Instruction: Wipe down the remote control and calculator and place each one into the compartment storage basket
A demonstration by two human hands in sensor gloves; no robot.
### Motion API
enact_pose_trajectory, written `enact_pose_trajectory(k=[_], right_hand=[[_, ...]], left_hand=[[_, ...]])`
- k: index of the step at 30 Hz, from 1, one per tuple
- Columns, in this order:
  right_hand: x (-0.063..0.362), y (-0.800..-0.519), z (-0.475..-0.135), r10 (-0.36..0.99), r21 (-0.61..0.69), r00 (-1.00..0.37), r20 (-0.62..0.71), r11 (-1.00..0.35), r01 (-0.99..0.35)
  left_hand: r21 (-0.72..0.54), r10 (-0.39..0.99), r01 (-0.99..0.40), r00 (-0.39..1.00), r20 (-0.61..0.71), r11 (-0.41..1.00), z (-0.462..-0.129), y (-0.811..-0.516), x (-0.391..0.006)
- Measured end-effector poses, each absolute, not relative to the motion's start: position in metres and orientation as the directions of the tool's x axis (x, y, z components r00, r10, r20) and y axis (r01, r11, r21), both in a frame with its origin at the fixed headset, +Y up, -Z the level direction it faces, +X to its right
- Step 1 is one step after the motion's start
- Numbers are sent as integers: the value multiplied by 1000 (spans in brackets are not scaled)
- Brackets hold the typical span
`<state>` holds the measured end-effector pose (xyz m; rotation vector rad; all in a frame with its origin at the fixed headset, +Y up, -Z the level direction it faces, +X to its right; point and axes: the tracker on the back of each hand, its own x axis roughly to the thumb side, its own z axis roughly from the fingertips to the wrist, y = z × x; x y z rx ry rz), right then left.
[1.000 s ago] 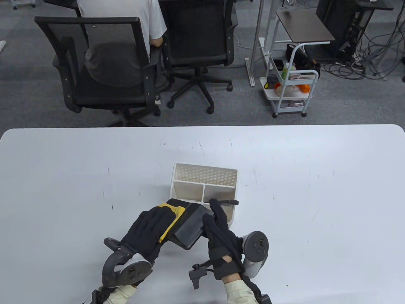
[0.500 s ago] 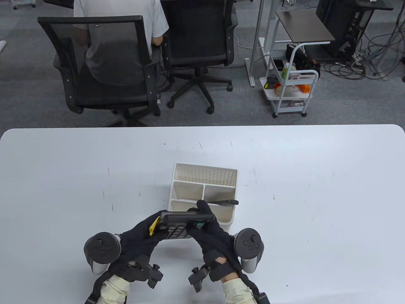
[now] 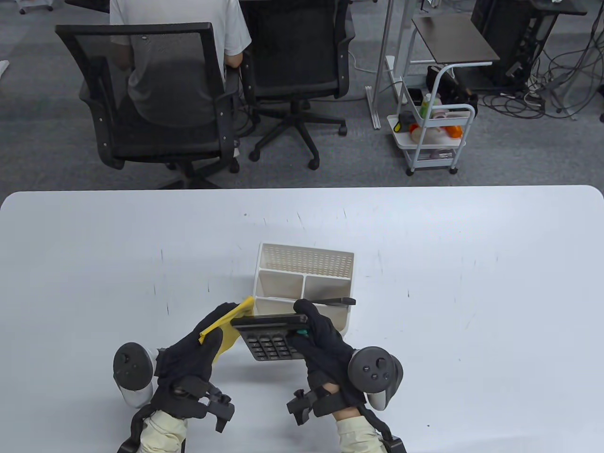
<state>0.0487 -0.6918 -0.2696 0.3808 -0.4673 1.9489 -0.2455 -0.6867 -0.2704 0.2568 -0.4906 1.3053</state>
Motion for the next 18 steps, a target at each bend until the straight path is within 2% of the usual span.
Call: enact_pose_trajectory(k=[8,13,18], right_hand=[[36,-684,-263,657,-200,-530,537,-511,-836],[32,-685,-261,573,-250,-624,532,-597,-762],[38,-680,-256,586,-315,-608,536,-529,-788]], left_hand=[[56,691,-847,467,552,528,-265,-679,-240],[-17,703,-850,425,571,527,-262,-677,-233],[23,679,-817,493,544,576,-265,-682,-237]])
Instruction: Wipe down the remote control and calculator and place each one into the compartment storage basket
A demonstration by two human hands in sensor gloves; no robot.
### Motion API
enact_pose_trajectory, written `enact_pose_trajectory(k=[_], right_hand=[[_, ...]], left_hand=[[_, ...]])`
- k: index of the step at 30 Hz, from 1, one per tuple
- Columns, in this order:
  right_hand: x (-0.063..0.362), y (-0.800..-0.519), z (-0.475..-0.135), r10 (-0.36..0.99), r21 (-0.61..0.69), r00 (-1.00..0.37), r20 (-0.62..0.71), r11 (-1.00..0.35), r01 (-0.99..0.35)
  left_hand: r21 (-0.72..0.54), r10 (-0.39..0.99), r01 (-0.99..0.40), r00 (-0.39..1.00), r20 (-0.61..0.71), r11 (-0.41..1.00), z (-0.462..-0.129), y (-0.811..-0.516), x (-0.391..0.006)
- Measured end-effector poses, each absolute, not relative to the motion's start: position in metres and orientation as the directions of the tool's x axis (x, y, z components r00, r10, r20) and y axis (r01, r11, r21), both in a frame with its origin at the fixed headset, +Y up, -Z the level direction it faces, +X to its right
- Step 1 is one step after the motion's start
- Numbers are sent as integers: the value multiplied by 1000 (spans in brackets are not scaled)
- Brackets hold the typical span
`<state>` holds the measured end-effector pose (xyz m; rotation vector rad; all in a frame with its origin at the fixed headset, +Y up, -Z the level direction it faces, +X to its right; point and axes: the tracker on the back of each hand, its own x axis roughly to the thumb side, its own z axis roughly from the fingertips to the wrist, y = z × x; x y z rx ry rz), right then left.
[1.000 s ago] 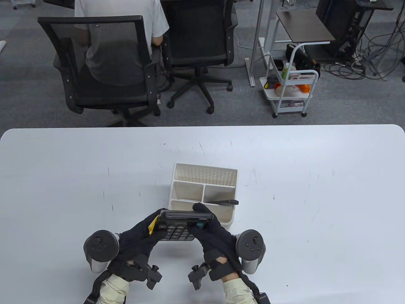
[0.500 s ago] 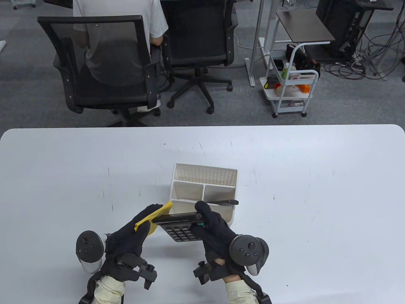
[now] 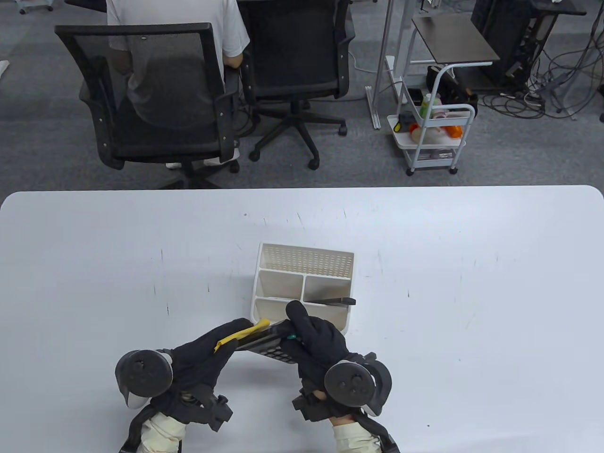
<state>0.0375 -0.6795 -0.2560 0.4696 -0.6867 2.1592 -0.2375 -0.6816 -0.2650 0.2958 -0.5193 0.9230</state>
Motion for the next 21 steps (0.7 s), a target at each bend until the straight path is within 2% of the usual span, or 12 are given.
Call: enact_pose_trajectory(k=[4,9,11,16,21], right_hand=[[30,-679,-253,544,-315,-625,560,-558,-768],[22,-682,-253,480,-326,-681,553,-627,-707],[24,-681,-252,490,-338,-679,547,-612,-715],[26,-677,-248,507,-353,-644,574,-556,-752],[18,-681,-249,473,-323,-658,587,-608,-725]], left_hand=[[0,687,-815,490,536,580,-266,-686,-234],[-63,754,-885,352,555,460,-264,-681,-234],[-84,776,-900,318,545,427,-265,-681,-238],[-20,717,-843,446,535,538,-268,-685,-239],[-53,730,-857,403,552,513,-265,-684,-231]])
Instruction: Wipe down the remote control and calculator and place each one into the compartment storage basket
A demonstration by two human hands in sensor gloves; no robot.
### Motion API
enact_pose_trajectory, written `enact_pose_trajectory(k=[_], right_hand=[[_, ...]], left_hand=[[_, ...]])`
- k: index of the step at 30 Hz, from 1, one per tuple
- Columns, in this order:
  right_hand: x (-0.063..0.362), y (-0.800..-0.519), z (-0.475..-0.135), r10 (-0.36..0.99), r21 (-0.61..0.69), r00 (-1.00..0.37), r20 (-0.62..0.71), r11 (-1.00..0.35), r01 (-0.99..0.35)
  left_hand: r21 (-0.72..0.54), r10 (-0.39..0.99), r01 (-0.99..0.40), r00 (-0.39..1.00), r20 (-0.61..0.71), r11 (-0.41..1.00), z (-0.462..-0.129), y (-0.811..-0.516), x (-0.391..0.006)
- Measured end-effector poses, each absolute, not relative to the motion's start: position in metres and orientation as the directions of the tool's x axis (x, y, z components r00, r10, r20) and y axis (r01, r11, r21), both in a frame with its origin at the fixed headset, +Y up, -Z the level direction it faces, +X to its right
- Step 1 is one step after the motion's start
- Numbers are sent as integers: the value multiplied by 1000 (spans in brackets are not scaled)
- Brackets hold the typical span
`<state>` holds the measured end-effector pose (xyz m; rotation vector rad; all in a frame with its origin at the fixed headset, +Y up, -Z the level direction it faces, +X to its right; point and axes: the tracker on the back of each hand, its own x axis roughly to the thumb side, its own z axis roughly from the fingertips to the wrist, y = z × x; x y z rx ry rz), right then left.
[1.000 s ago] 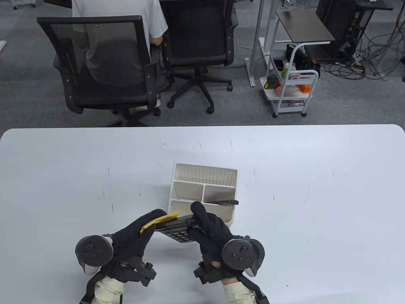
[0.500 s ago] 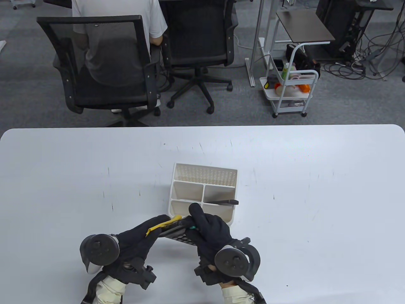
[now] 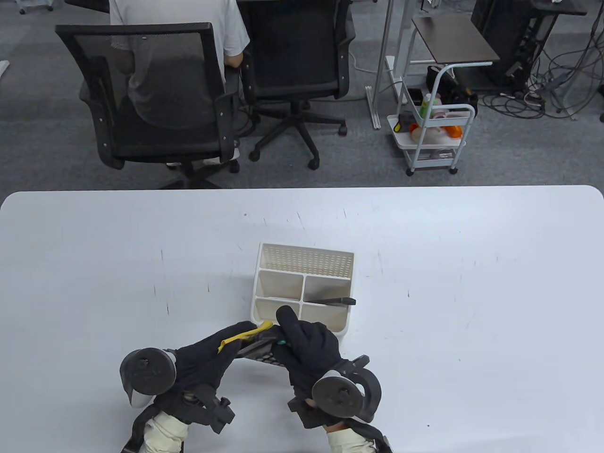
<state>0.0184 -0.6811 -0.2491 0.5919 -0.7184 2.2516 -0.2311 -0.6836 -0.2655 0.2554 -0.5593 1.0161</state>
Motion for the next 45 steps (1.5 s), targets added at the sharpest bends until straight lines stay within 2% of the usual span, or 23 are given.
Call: enact_pose_trajectory(k=[5,7,10,14,17,20,25,30,33,38,42,45], right_hand=[[22,-684,-253,486,-332,-667,565,-606,-723],[25,-683,-252,491,-346,-665,563,-591,-729],[25,-680,-249,496,-349,-642,584,-561,-751],[19,-682,-248,468,-339,-652,596,-589,-733],[15,-686,-251,501,-263,-637,585,-626,-734],[11,-688,-253,474,-252,-670,572,-676,-693],[6,-689,-253,437,-238,-688,579,-717,-655],[1,-689,-250,406,-251,-700,587,-731,-634],[4,-687,-248,407,-284,-701,586,-707,-648],[10,-680,-246,467,-305,-660,589,-628,-716],[8,-683,-246,474,-278,-654,590,-641,-716],[5,-685,-245,460,-272,-660,594,-657,-703]], left_hand=[[-97,791,-912,288,539,399,-266,-683,-235],[-95,794,-908,302,528,409,-268,-685,-237],[-70,761,-863,399,512,500,-270,-690,-236],[-77,764,-862,400,506,502,-270,-692,-233],[-119,792,-885,333,511,449,-267,-689,-229],[-111,782,-890,323,534,443,-264,-685,-226],[-163,803,-922,206,559,351,-259,-678,-223],[-128,763,-903,263,591,410,-256,-676,-220],[-165,790,-907,235,566,388,-259,-679,-222],[-161,794,-888,289,535,431,-261,-680,-225],[-106,755,-877,335,564,469,-256,-676,-222],[-147,788,-896,279,549,420,-255,-674,-222]])
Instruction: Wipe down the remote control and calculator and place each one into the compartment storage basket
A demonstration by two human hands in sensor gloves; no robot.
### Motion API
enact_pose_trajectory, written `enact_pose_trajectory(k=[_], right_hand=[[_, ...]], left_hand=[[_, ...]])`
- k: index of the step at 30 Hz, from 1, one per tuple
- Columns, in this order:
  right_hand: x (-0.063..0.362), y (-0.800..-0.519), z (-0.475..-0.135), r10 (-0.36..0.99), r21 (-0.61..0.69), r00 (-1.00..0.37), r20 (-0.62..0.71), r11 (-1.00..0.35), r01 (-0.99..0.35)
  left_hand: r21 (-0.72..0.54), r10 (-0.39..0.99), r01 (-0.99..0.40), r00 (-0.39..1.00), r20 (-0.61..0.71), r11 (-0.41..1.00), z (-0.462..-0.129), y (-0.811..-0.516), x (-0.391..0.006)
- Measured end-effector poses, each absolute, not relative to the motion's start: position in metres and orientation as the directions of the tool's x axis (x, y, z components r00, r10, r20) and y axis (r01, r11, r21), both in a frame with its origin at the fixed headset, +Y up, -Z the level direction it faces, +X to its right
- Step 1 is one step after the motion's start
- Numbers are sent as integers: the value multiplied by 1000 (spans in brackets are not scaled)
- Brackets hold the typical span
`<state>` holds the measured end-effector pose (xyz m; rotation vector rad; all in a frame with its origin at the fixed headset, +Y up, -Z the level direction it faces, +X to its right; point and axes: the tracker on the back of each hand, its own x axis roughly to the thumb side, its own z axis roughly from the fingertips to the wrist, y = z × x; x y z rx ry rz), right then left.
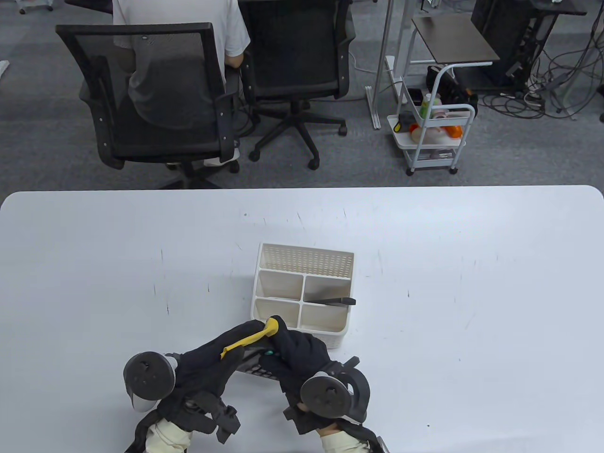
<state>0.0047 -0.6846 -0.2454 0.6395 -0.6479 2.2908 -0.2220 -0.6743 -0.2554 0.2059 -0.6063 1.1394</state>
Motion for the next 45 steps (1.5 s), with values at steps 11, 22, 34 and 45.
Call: enact_pose_trajectory(k=[11,22,34,45], right_hand=[[31,-681,-250,625,-319,-565,539,-469,-824],[36,-688,-251,755,-293,-400,520,-282,-913],[34,-695,-254,829,-210,-239,505,-150,-966],[24,-674,-244,648,-273,-463,605,-377,-885]], left_hand=[[-146,811,-859,388,439,490,-267,-682,-237],[-202,864,-909,248,438,364,-264,-684,-233],[-244,865,-897,234,443,367,-260,-689,-212],[32,685,-823,493,537,568,-254,-670,-222]])
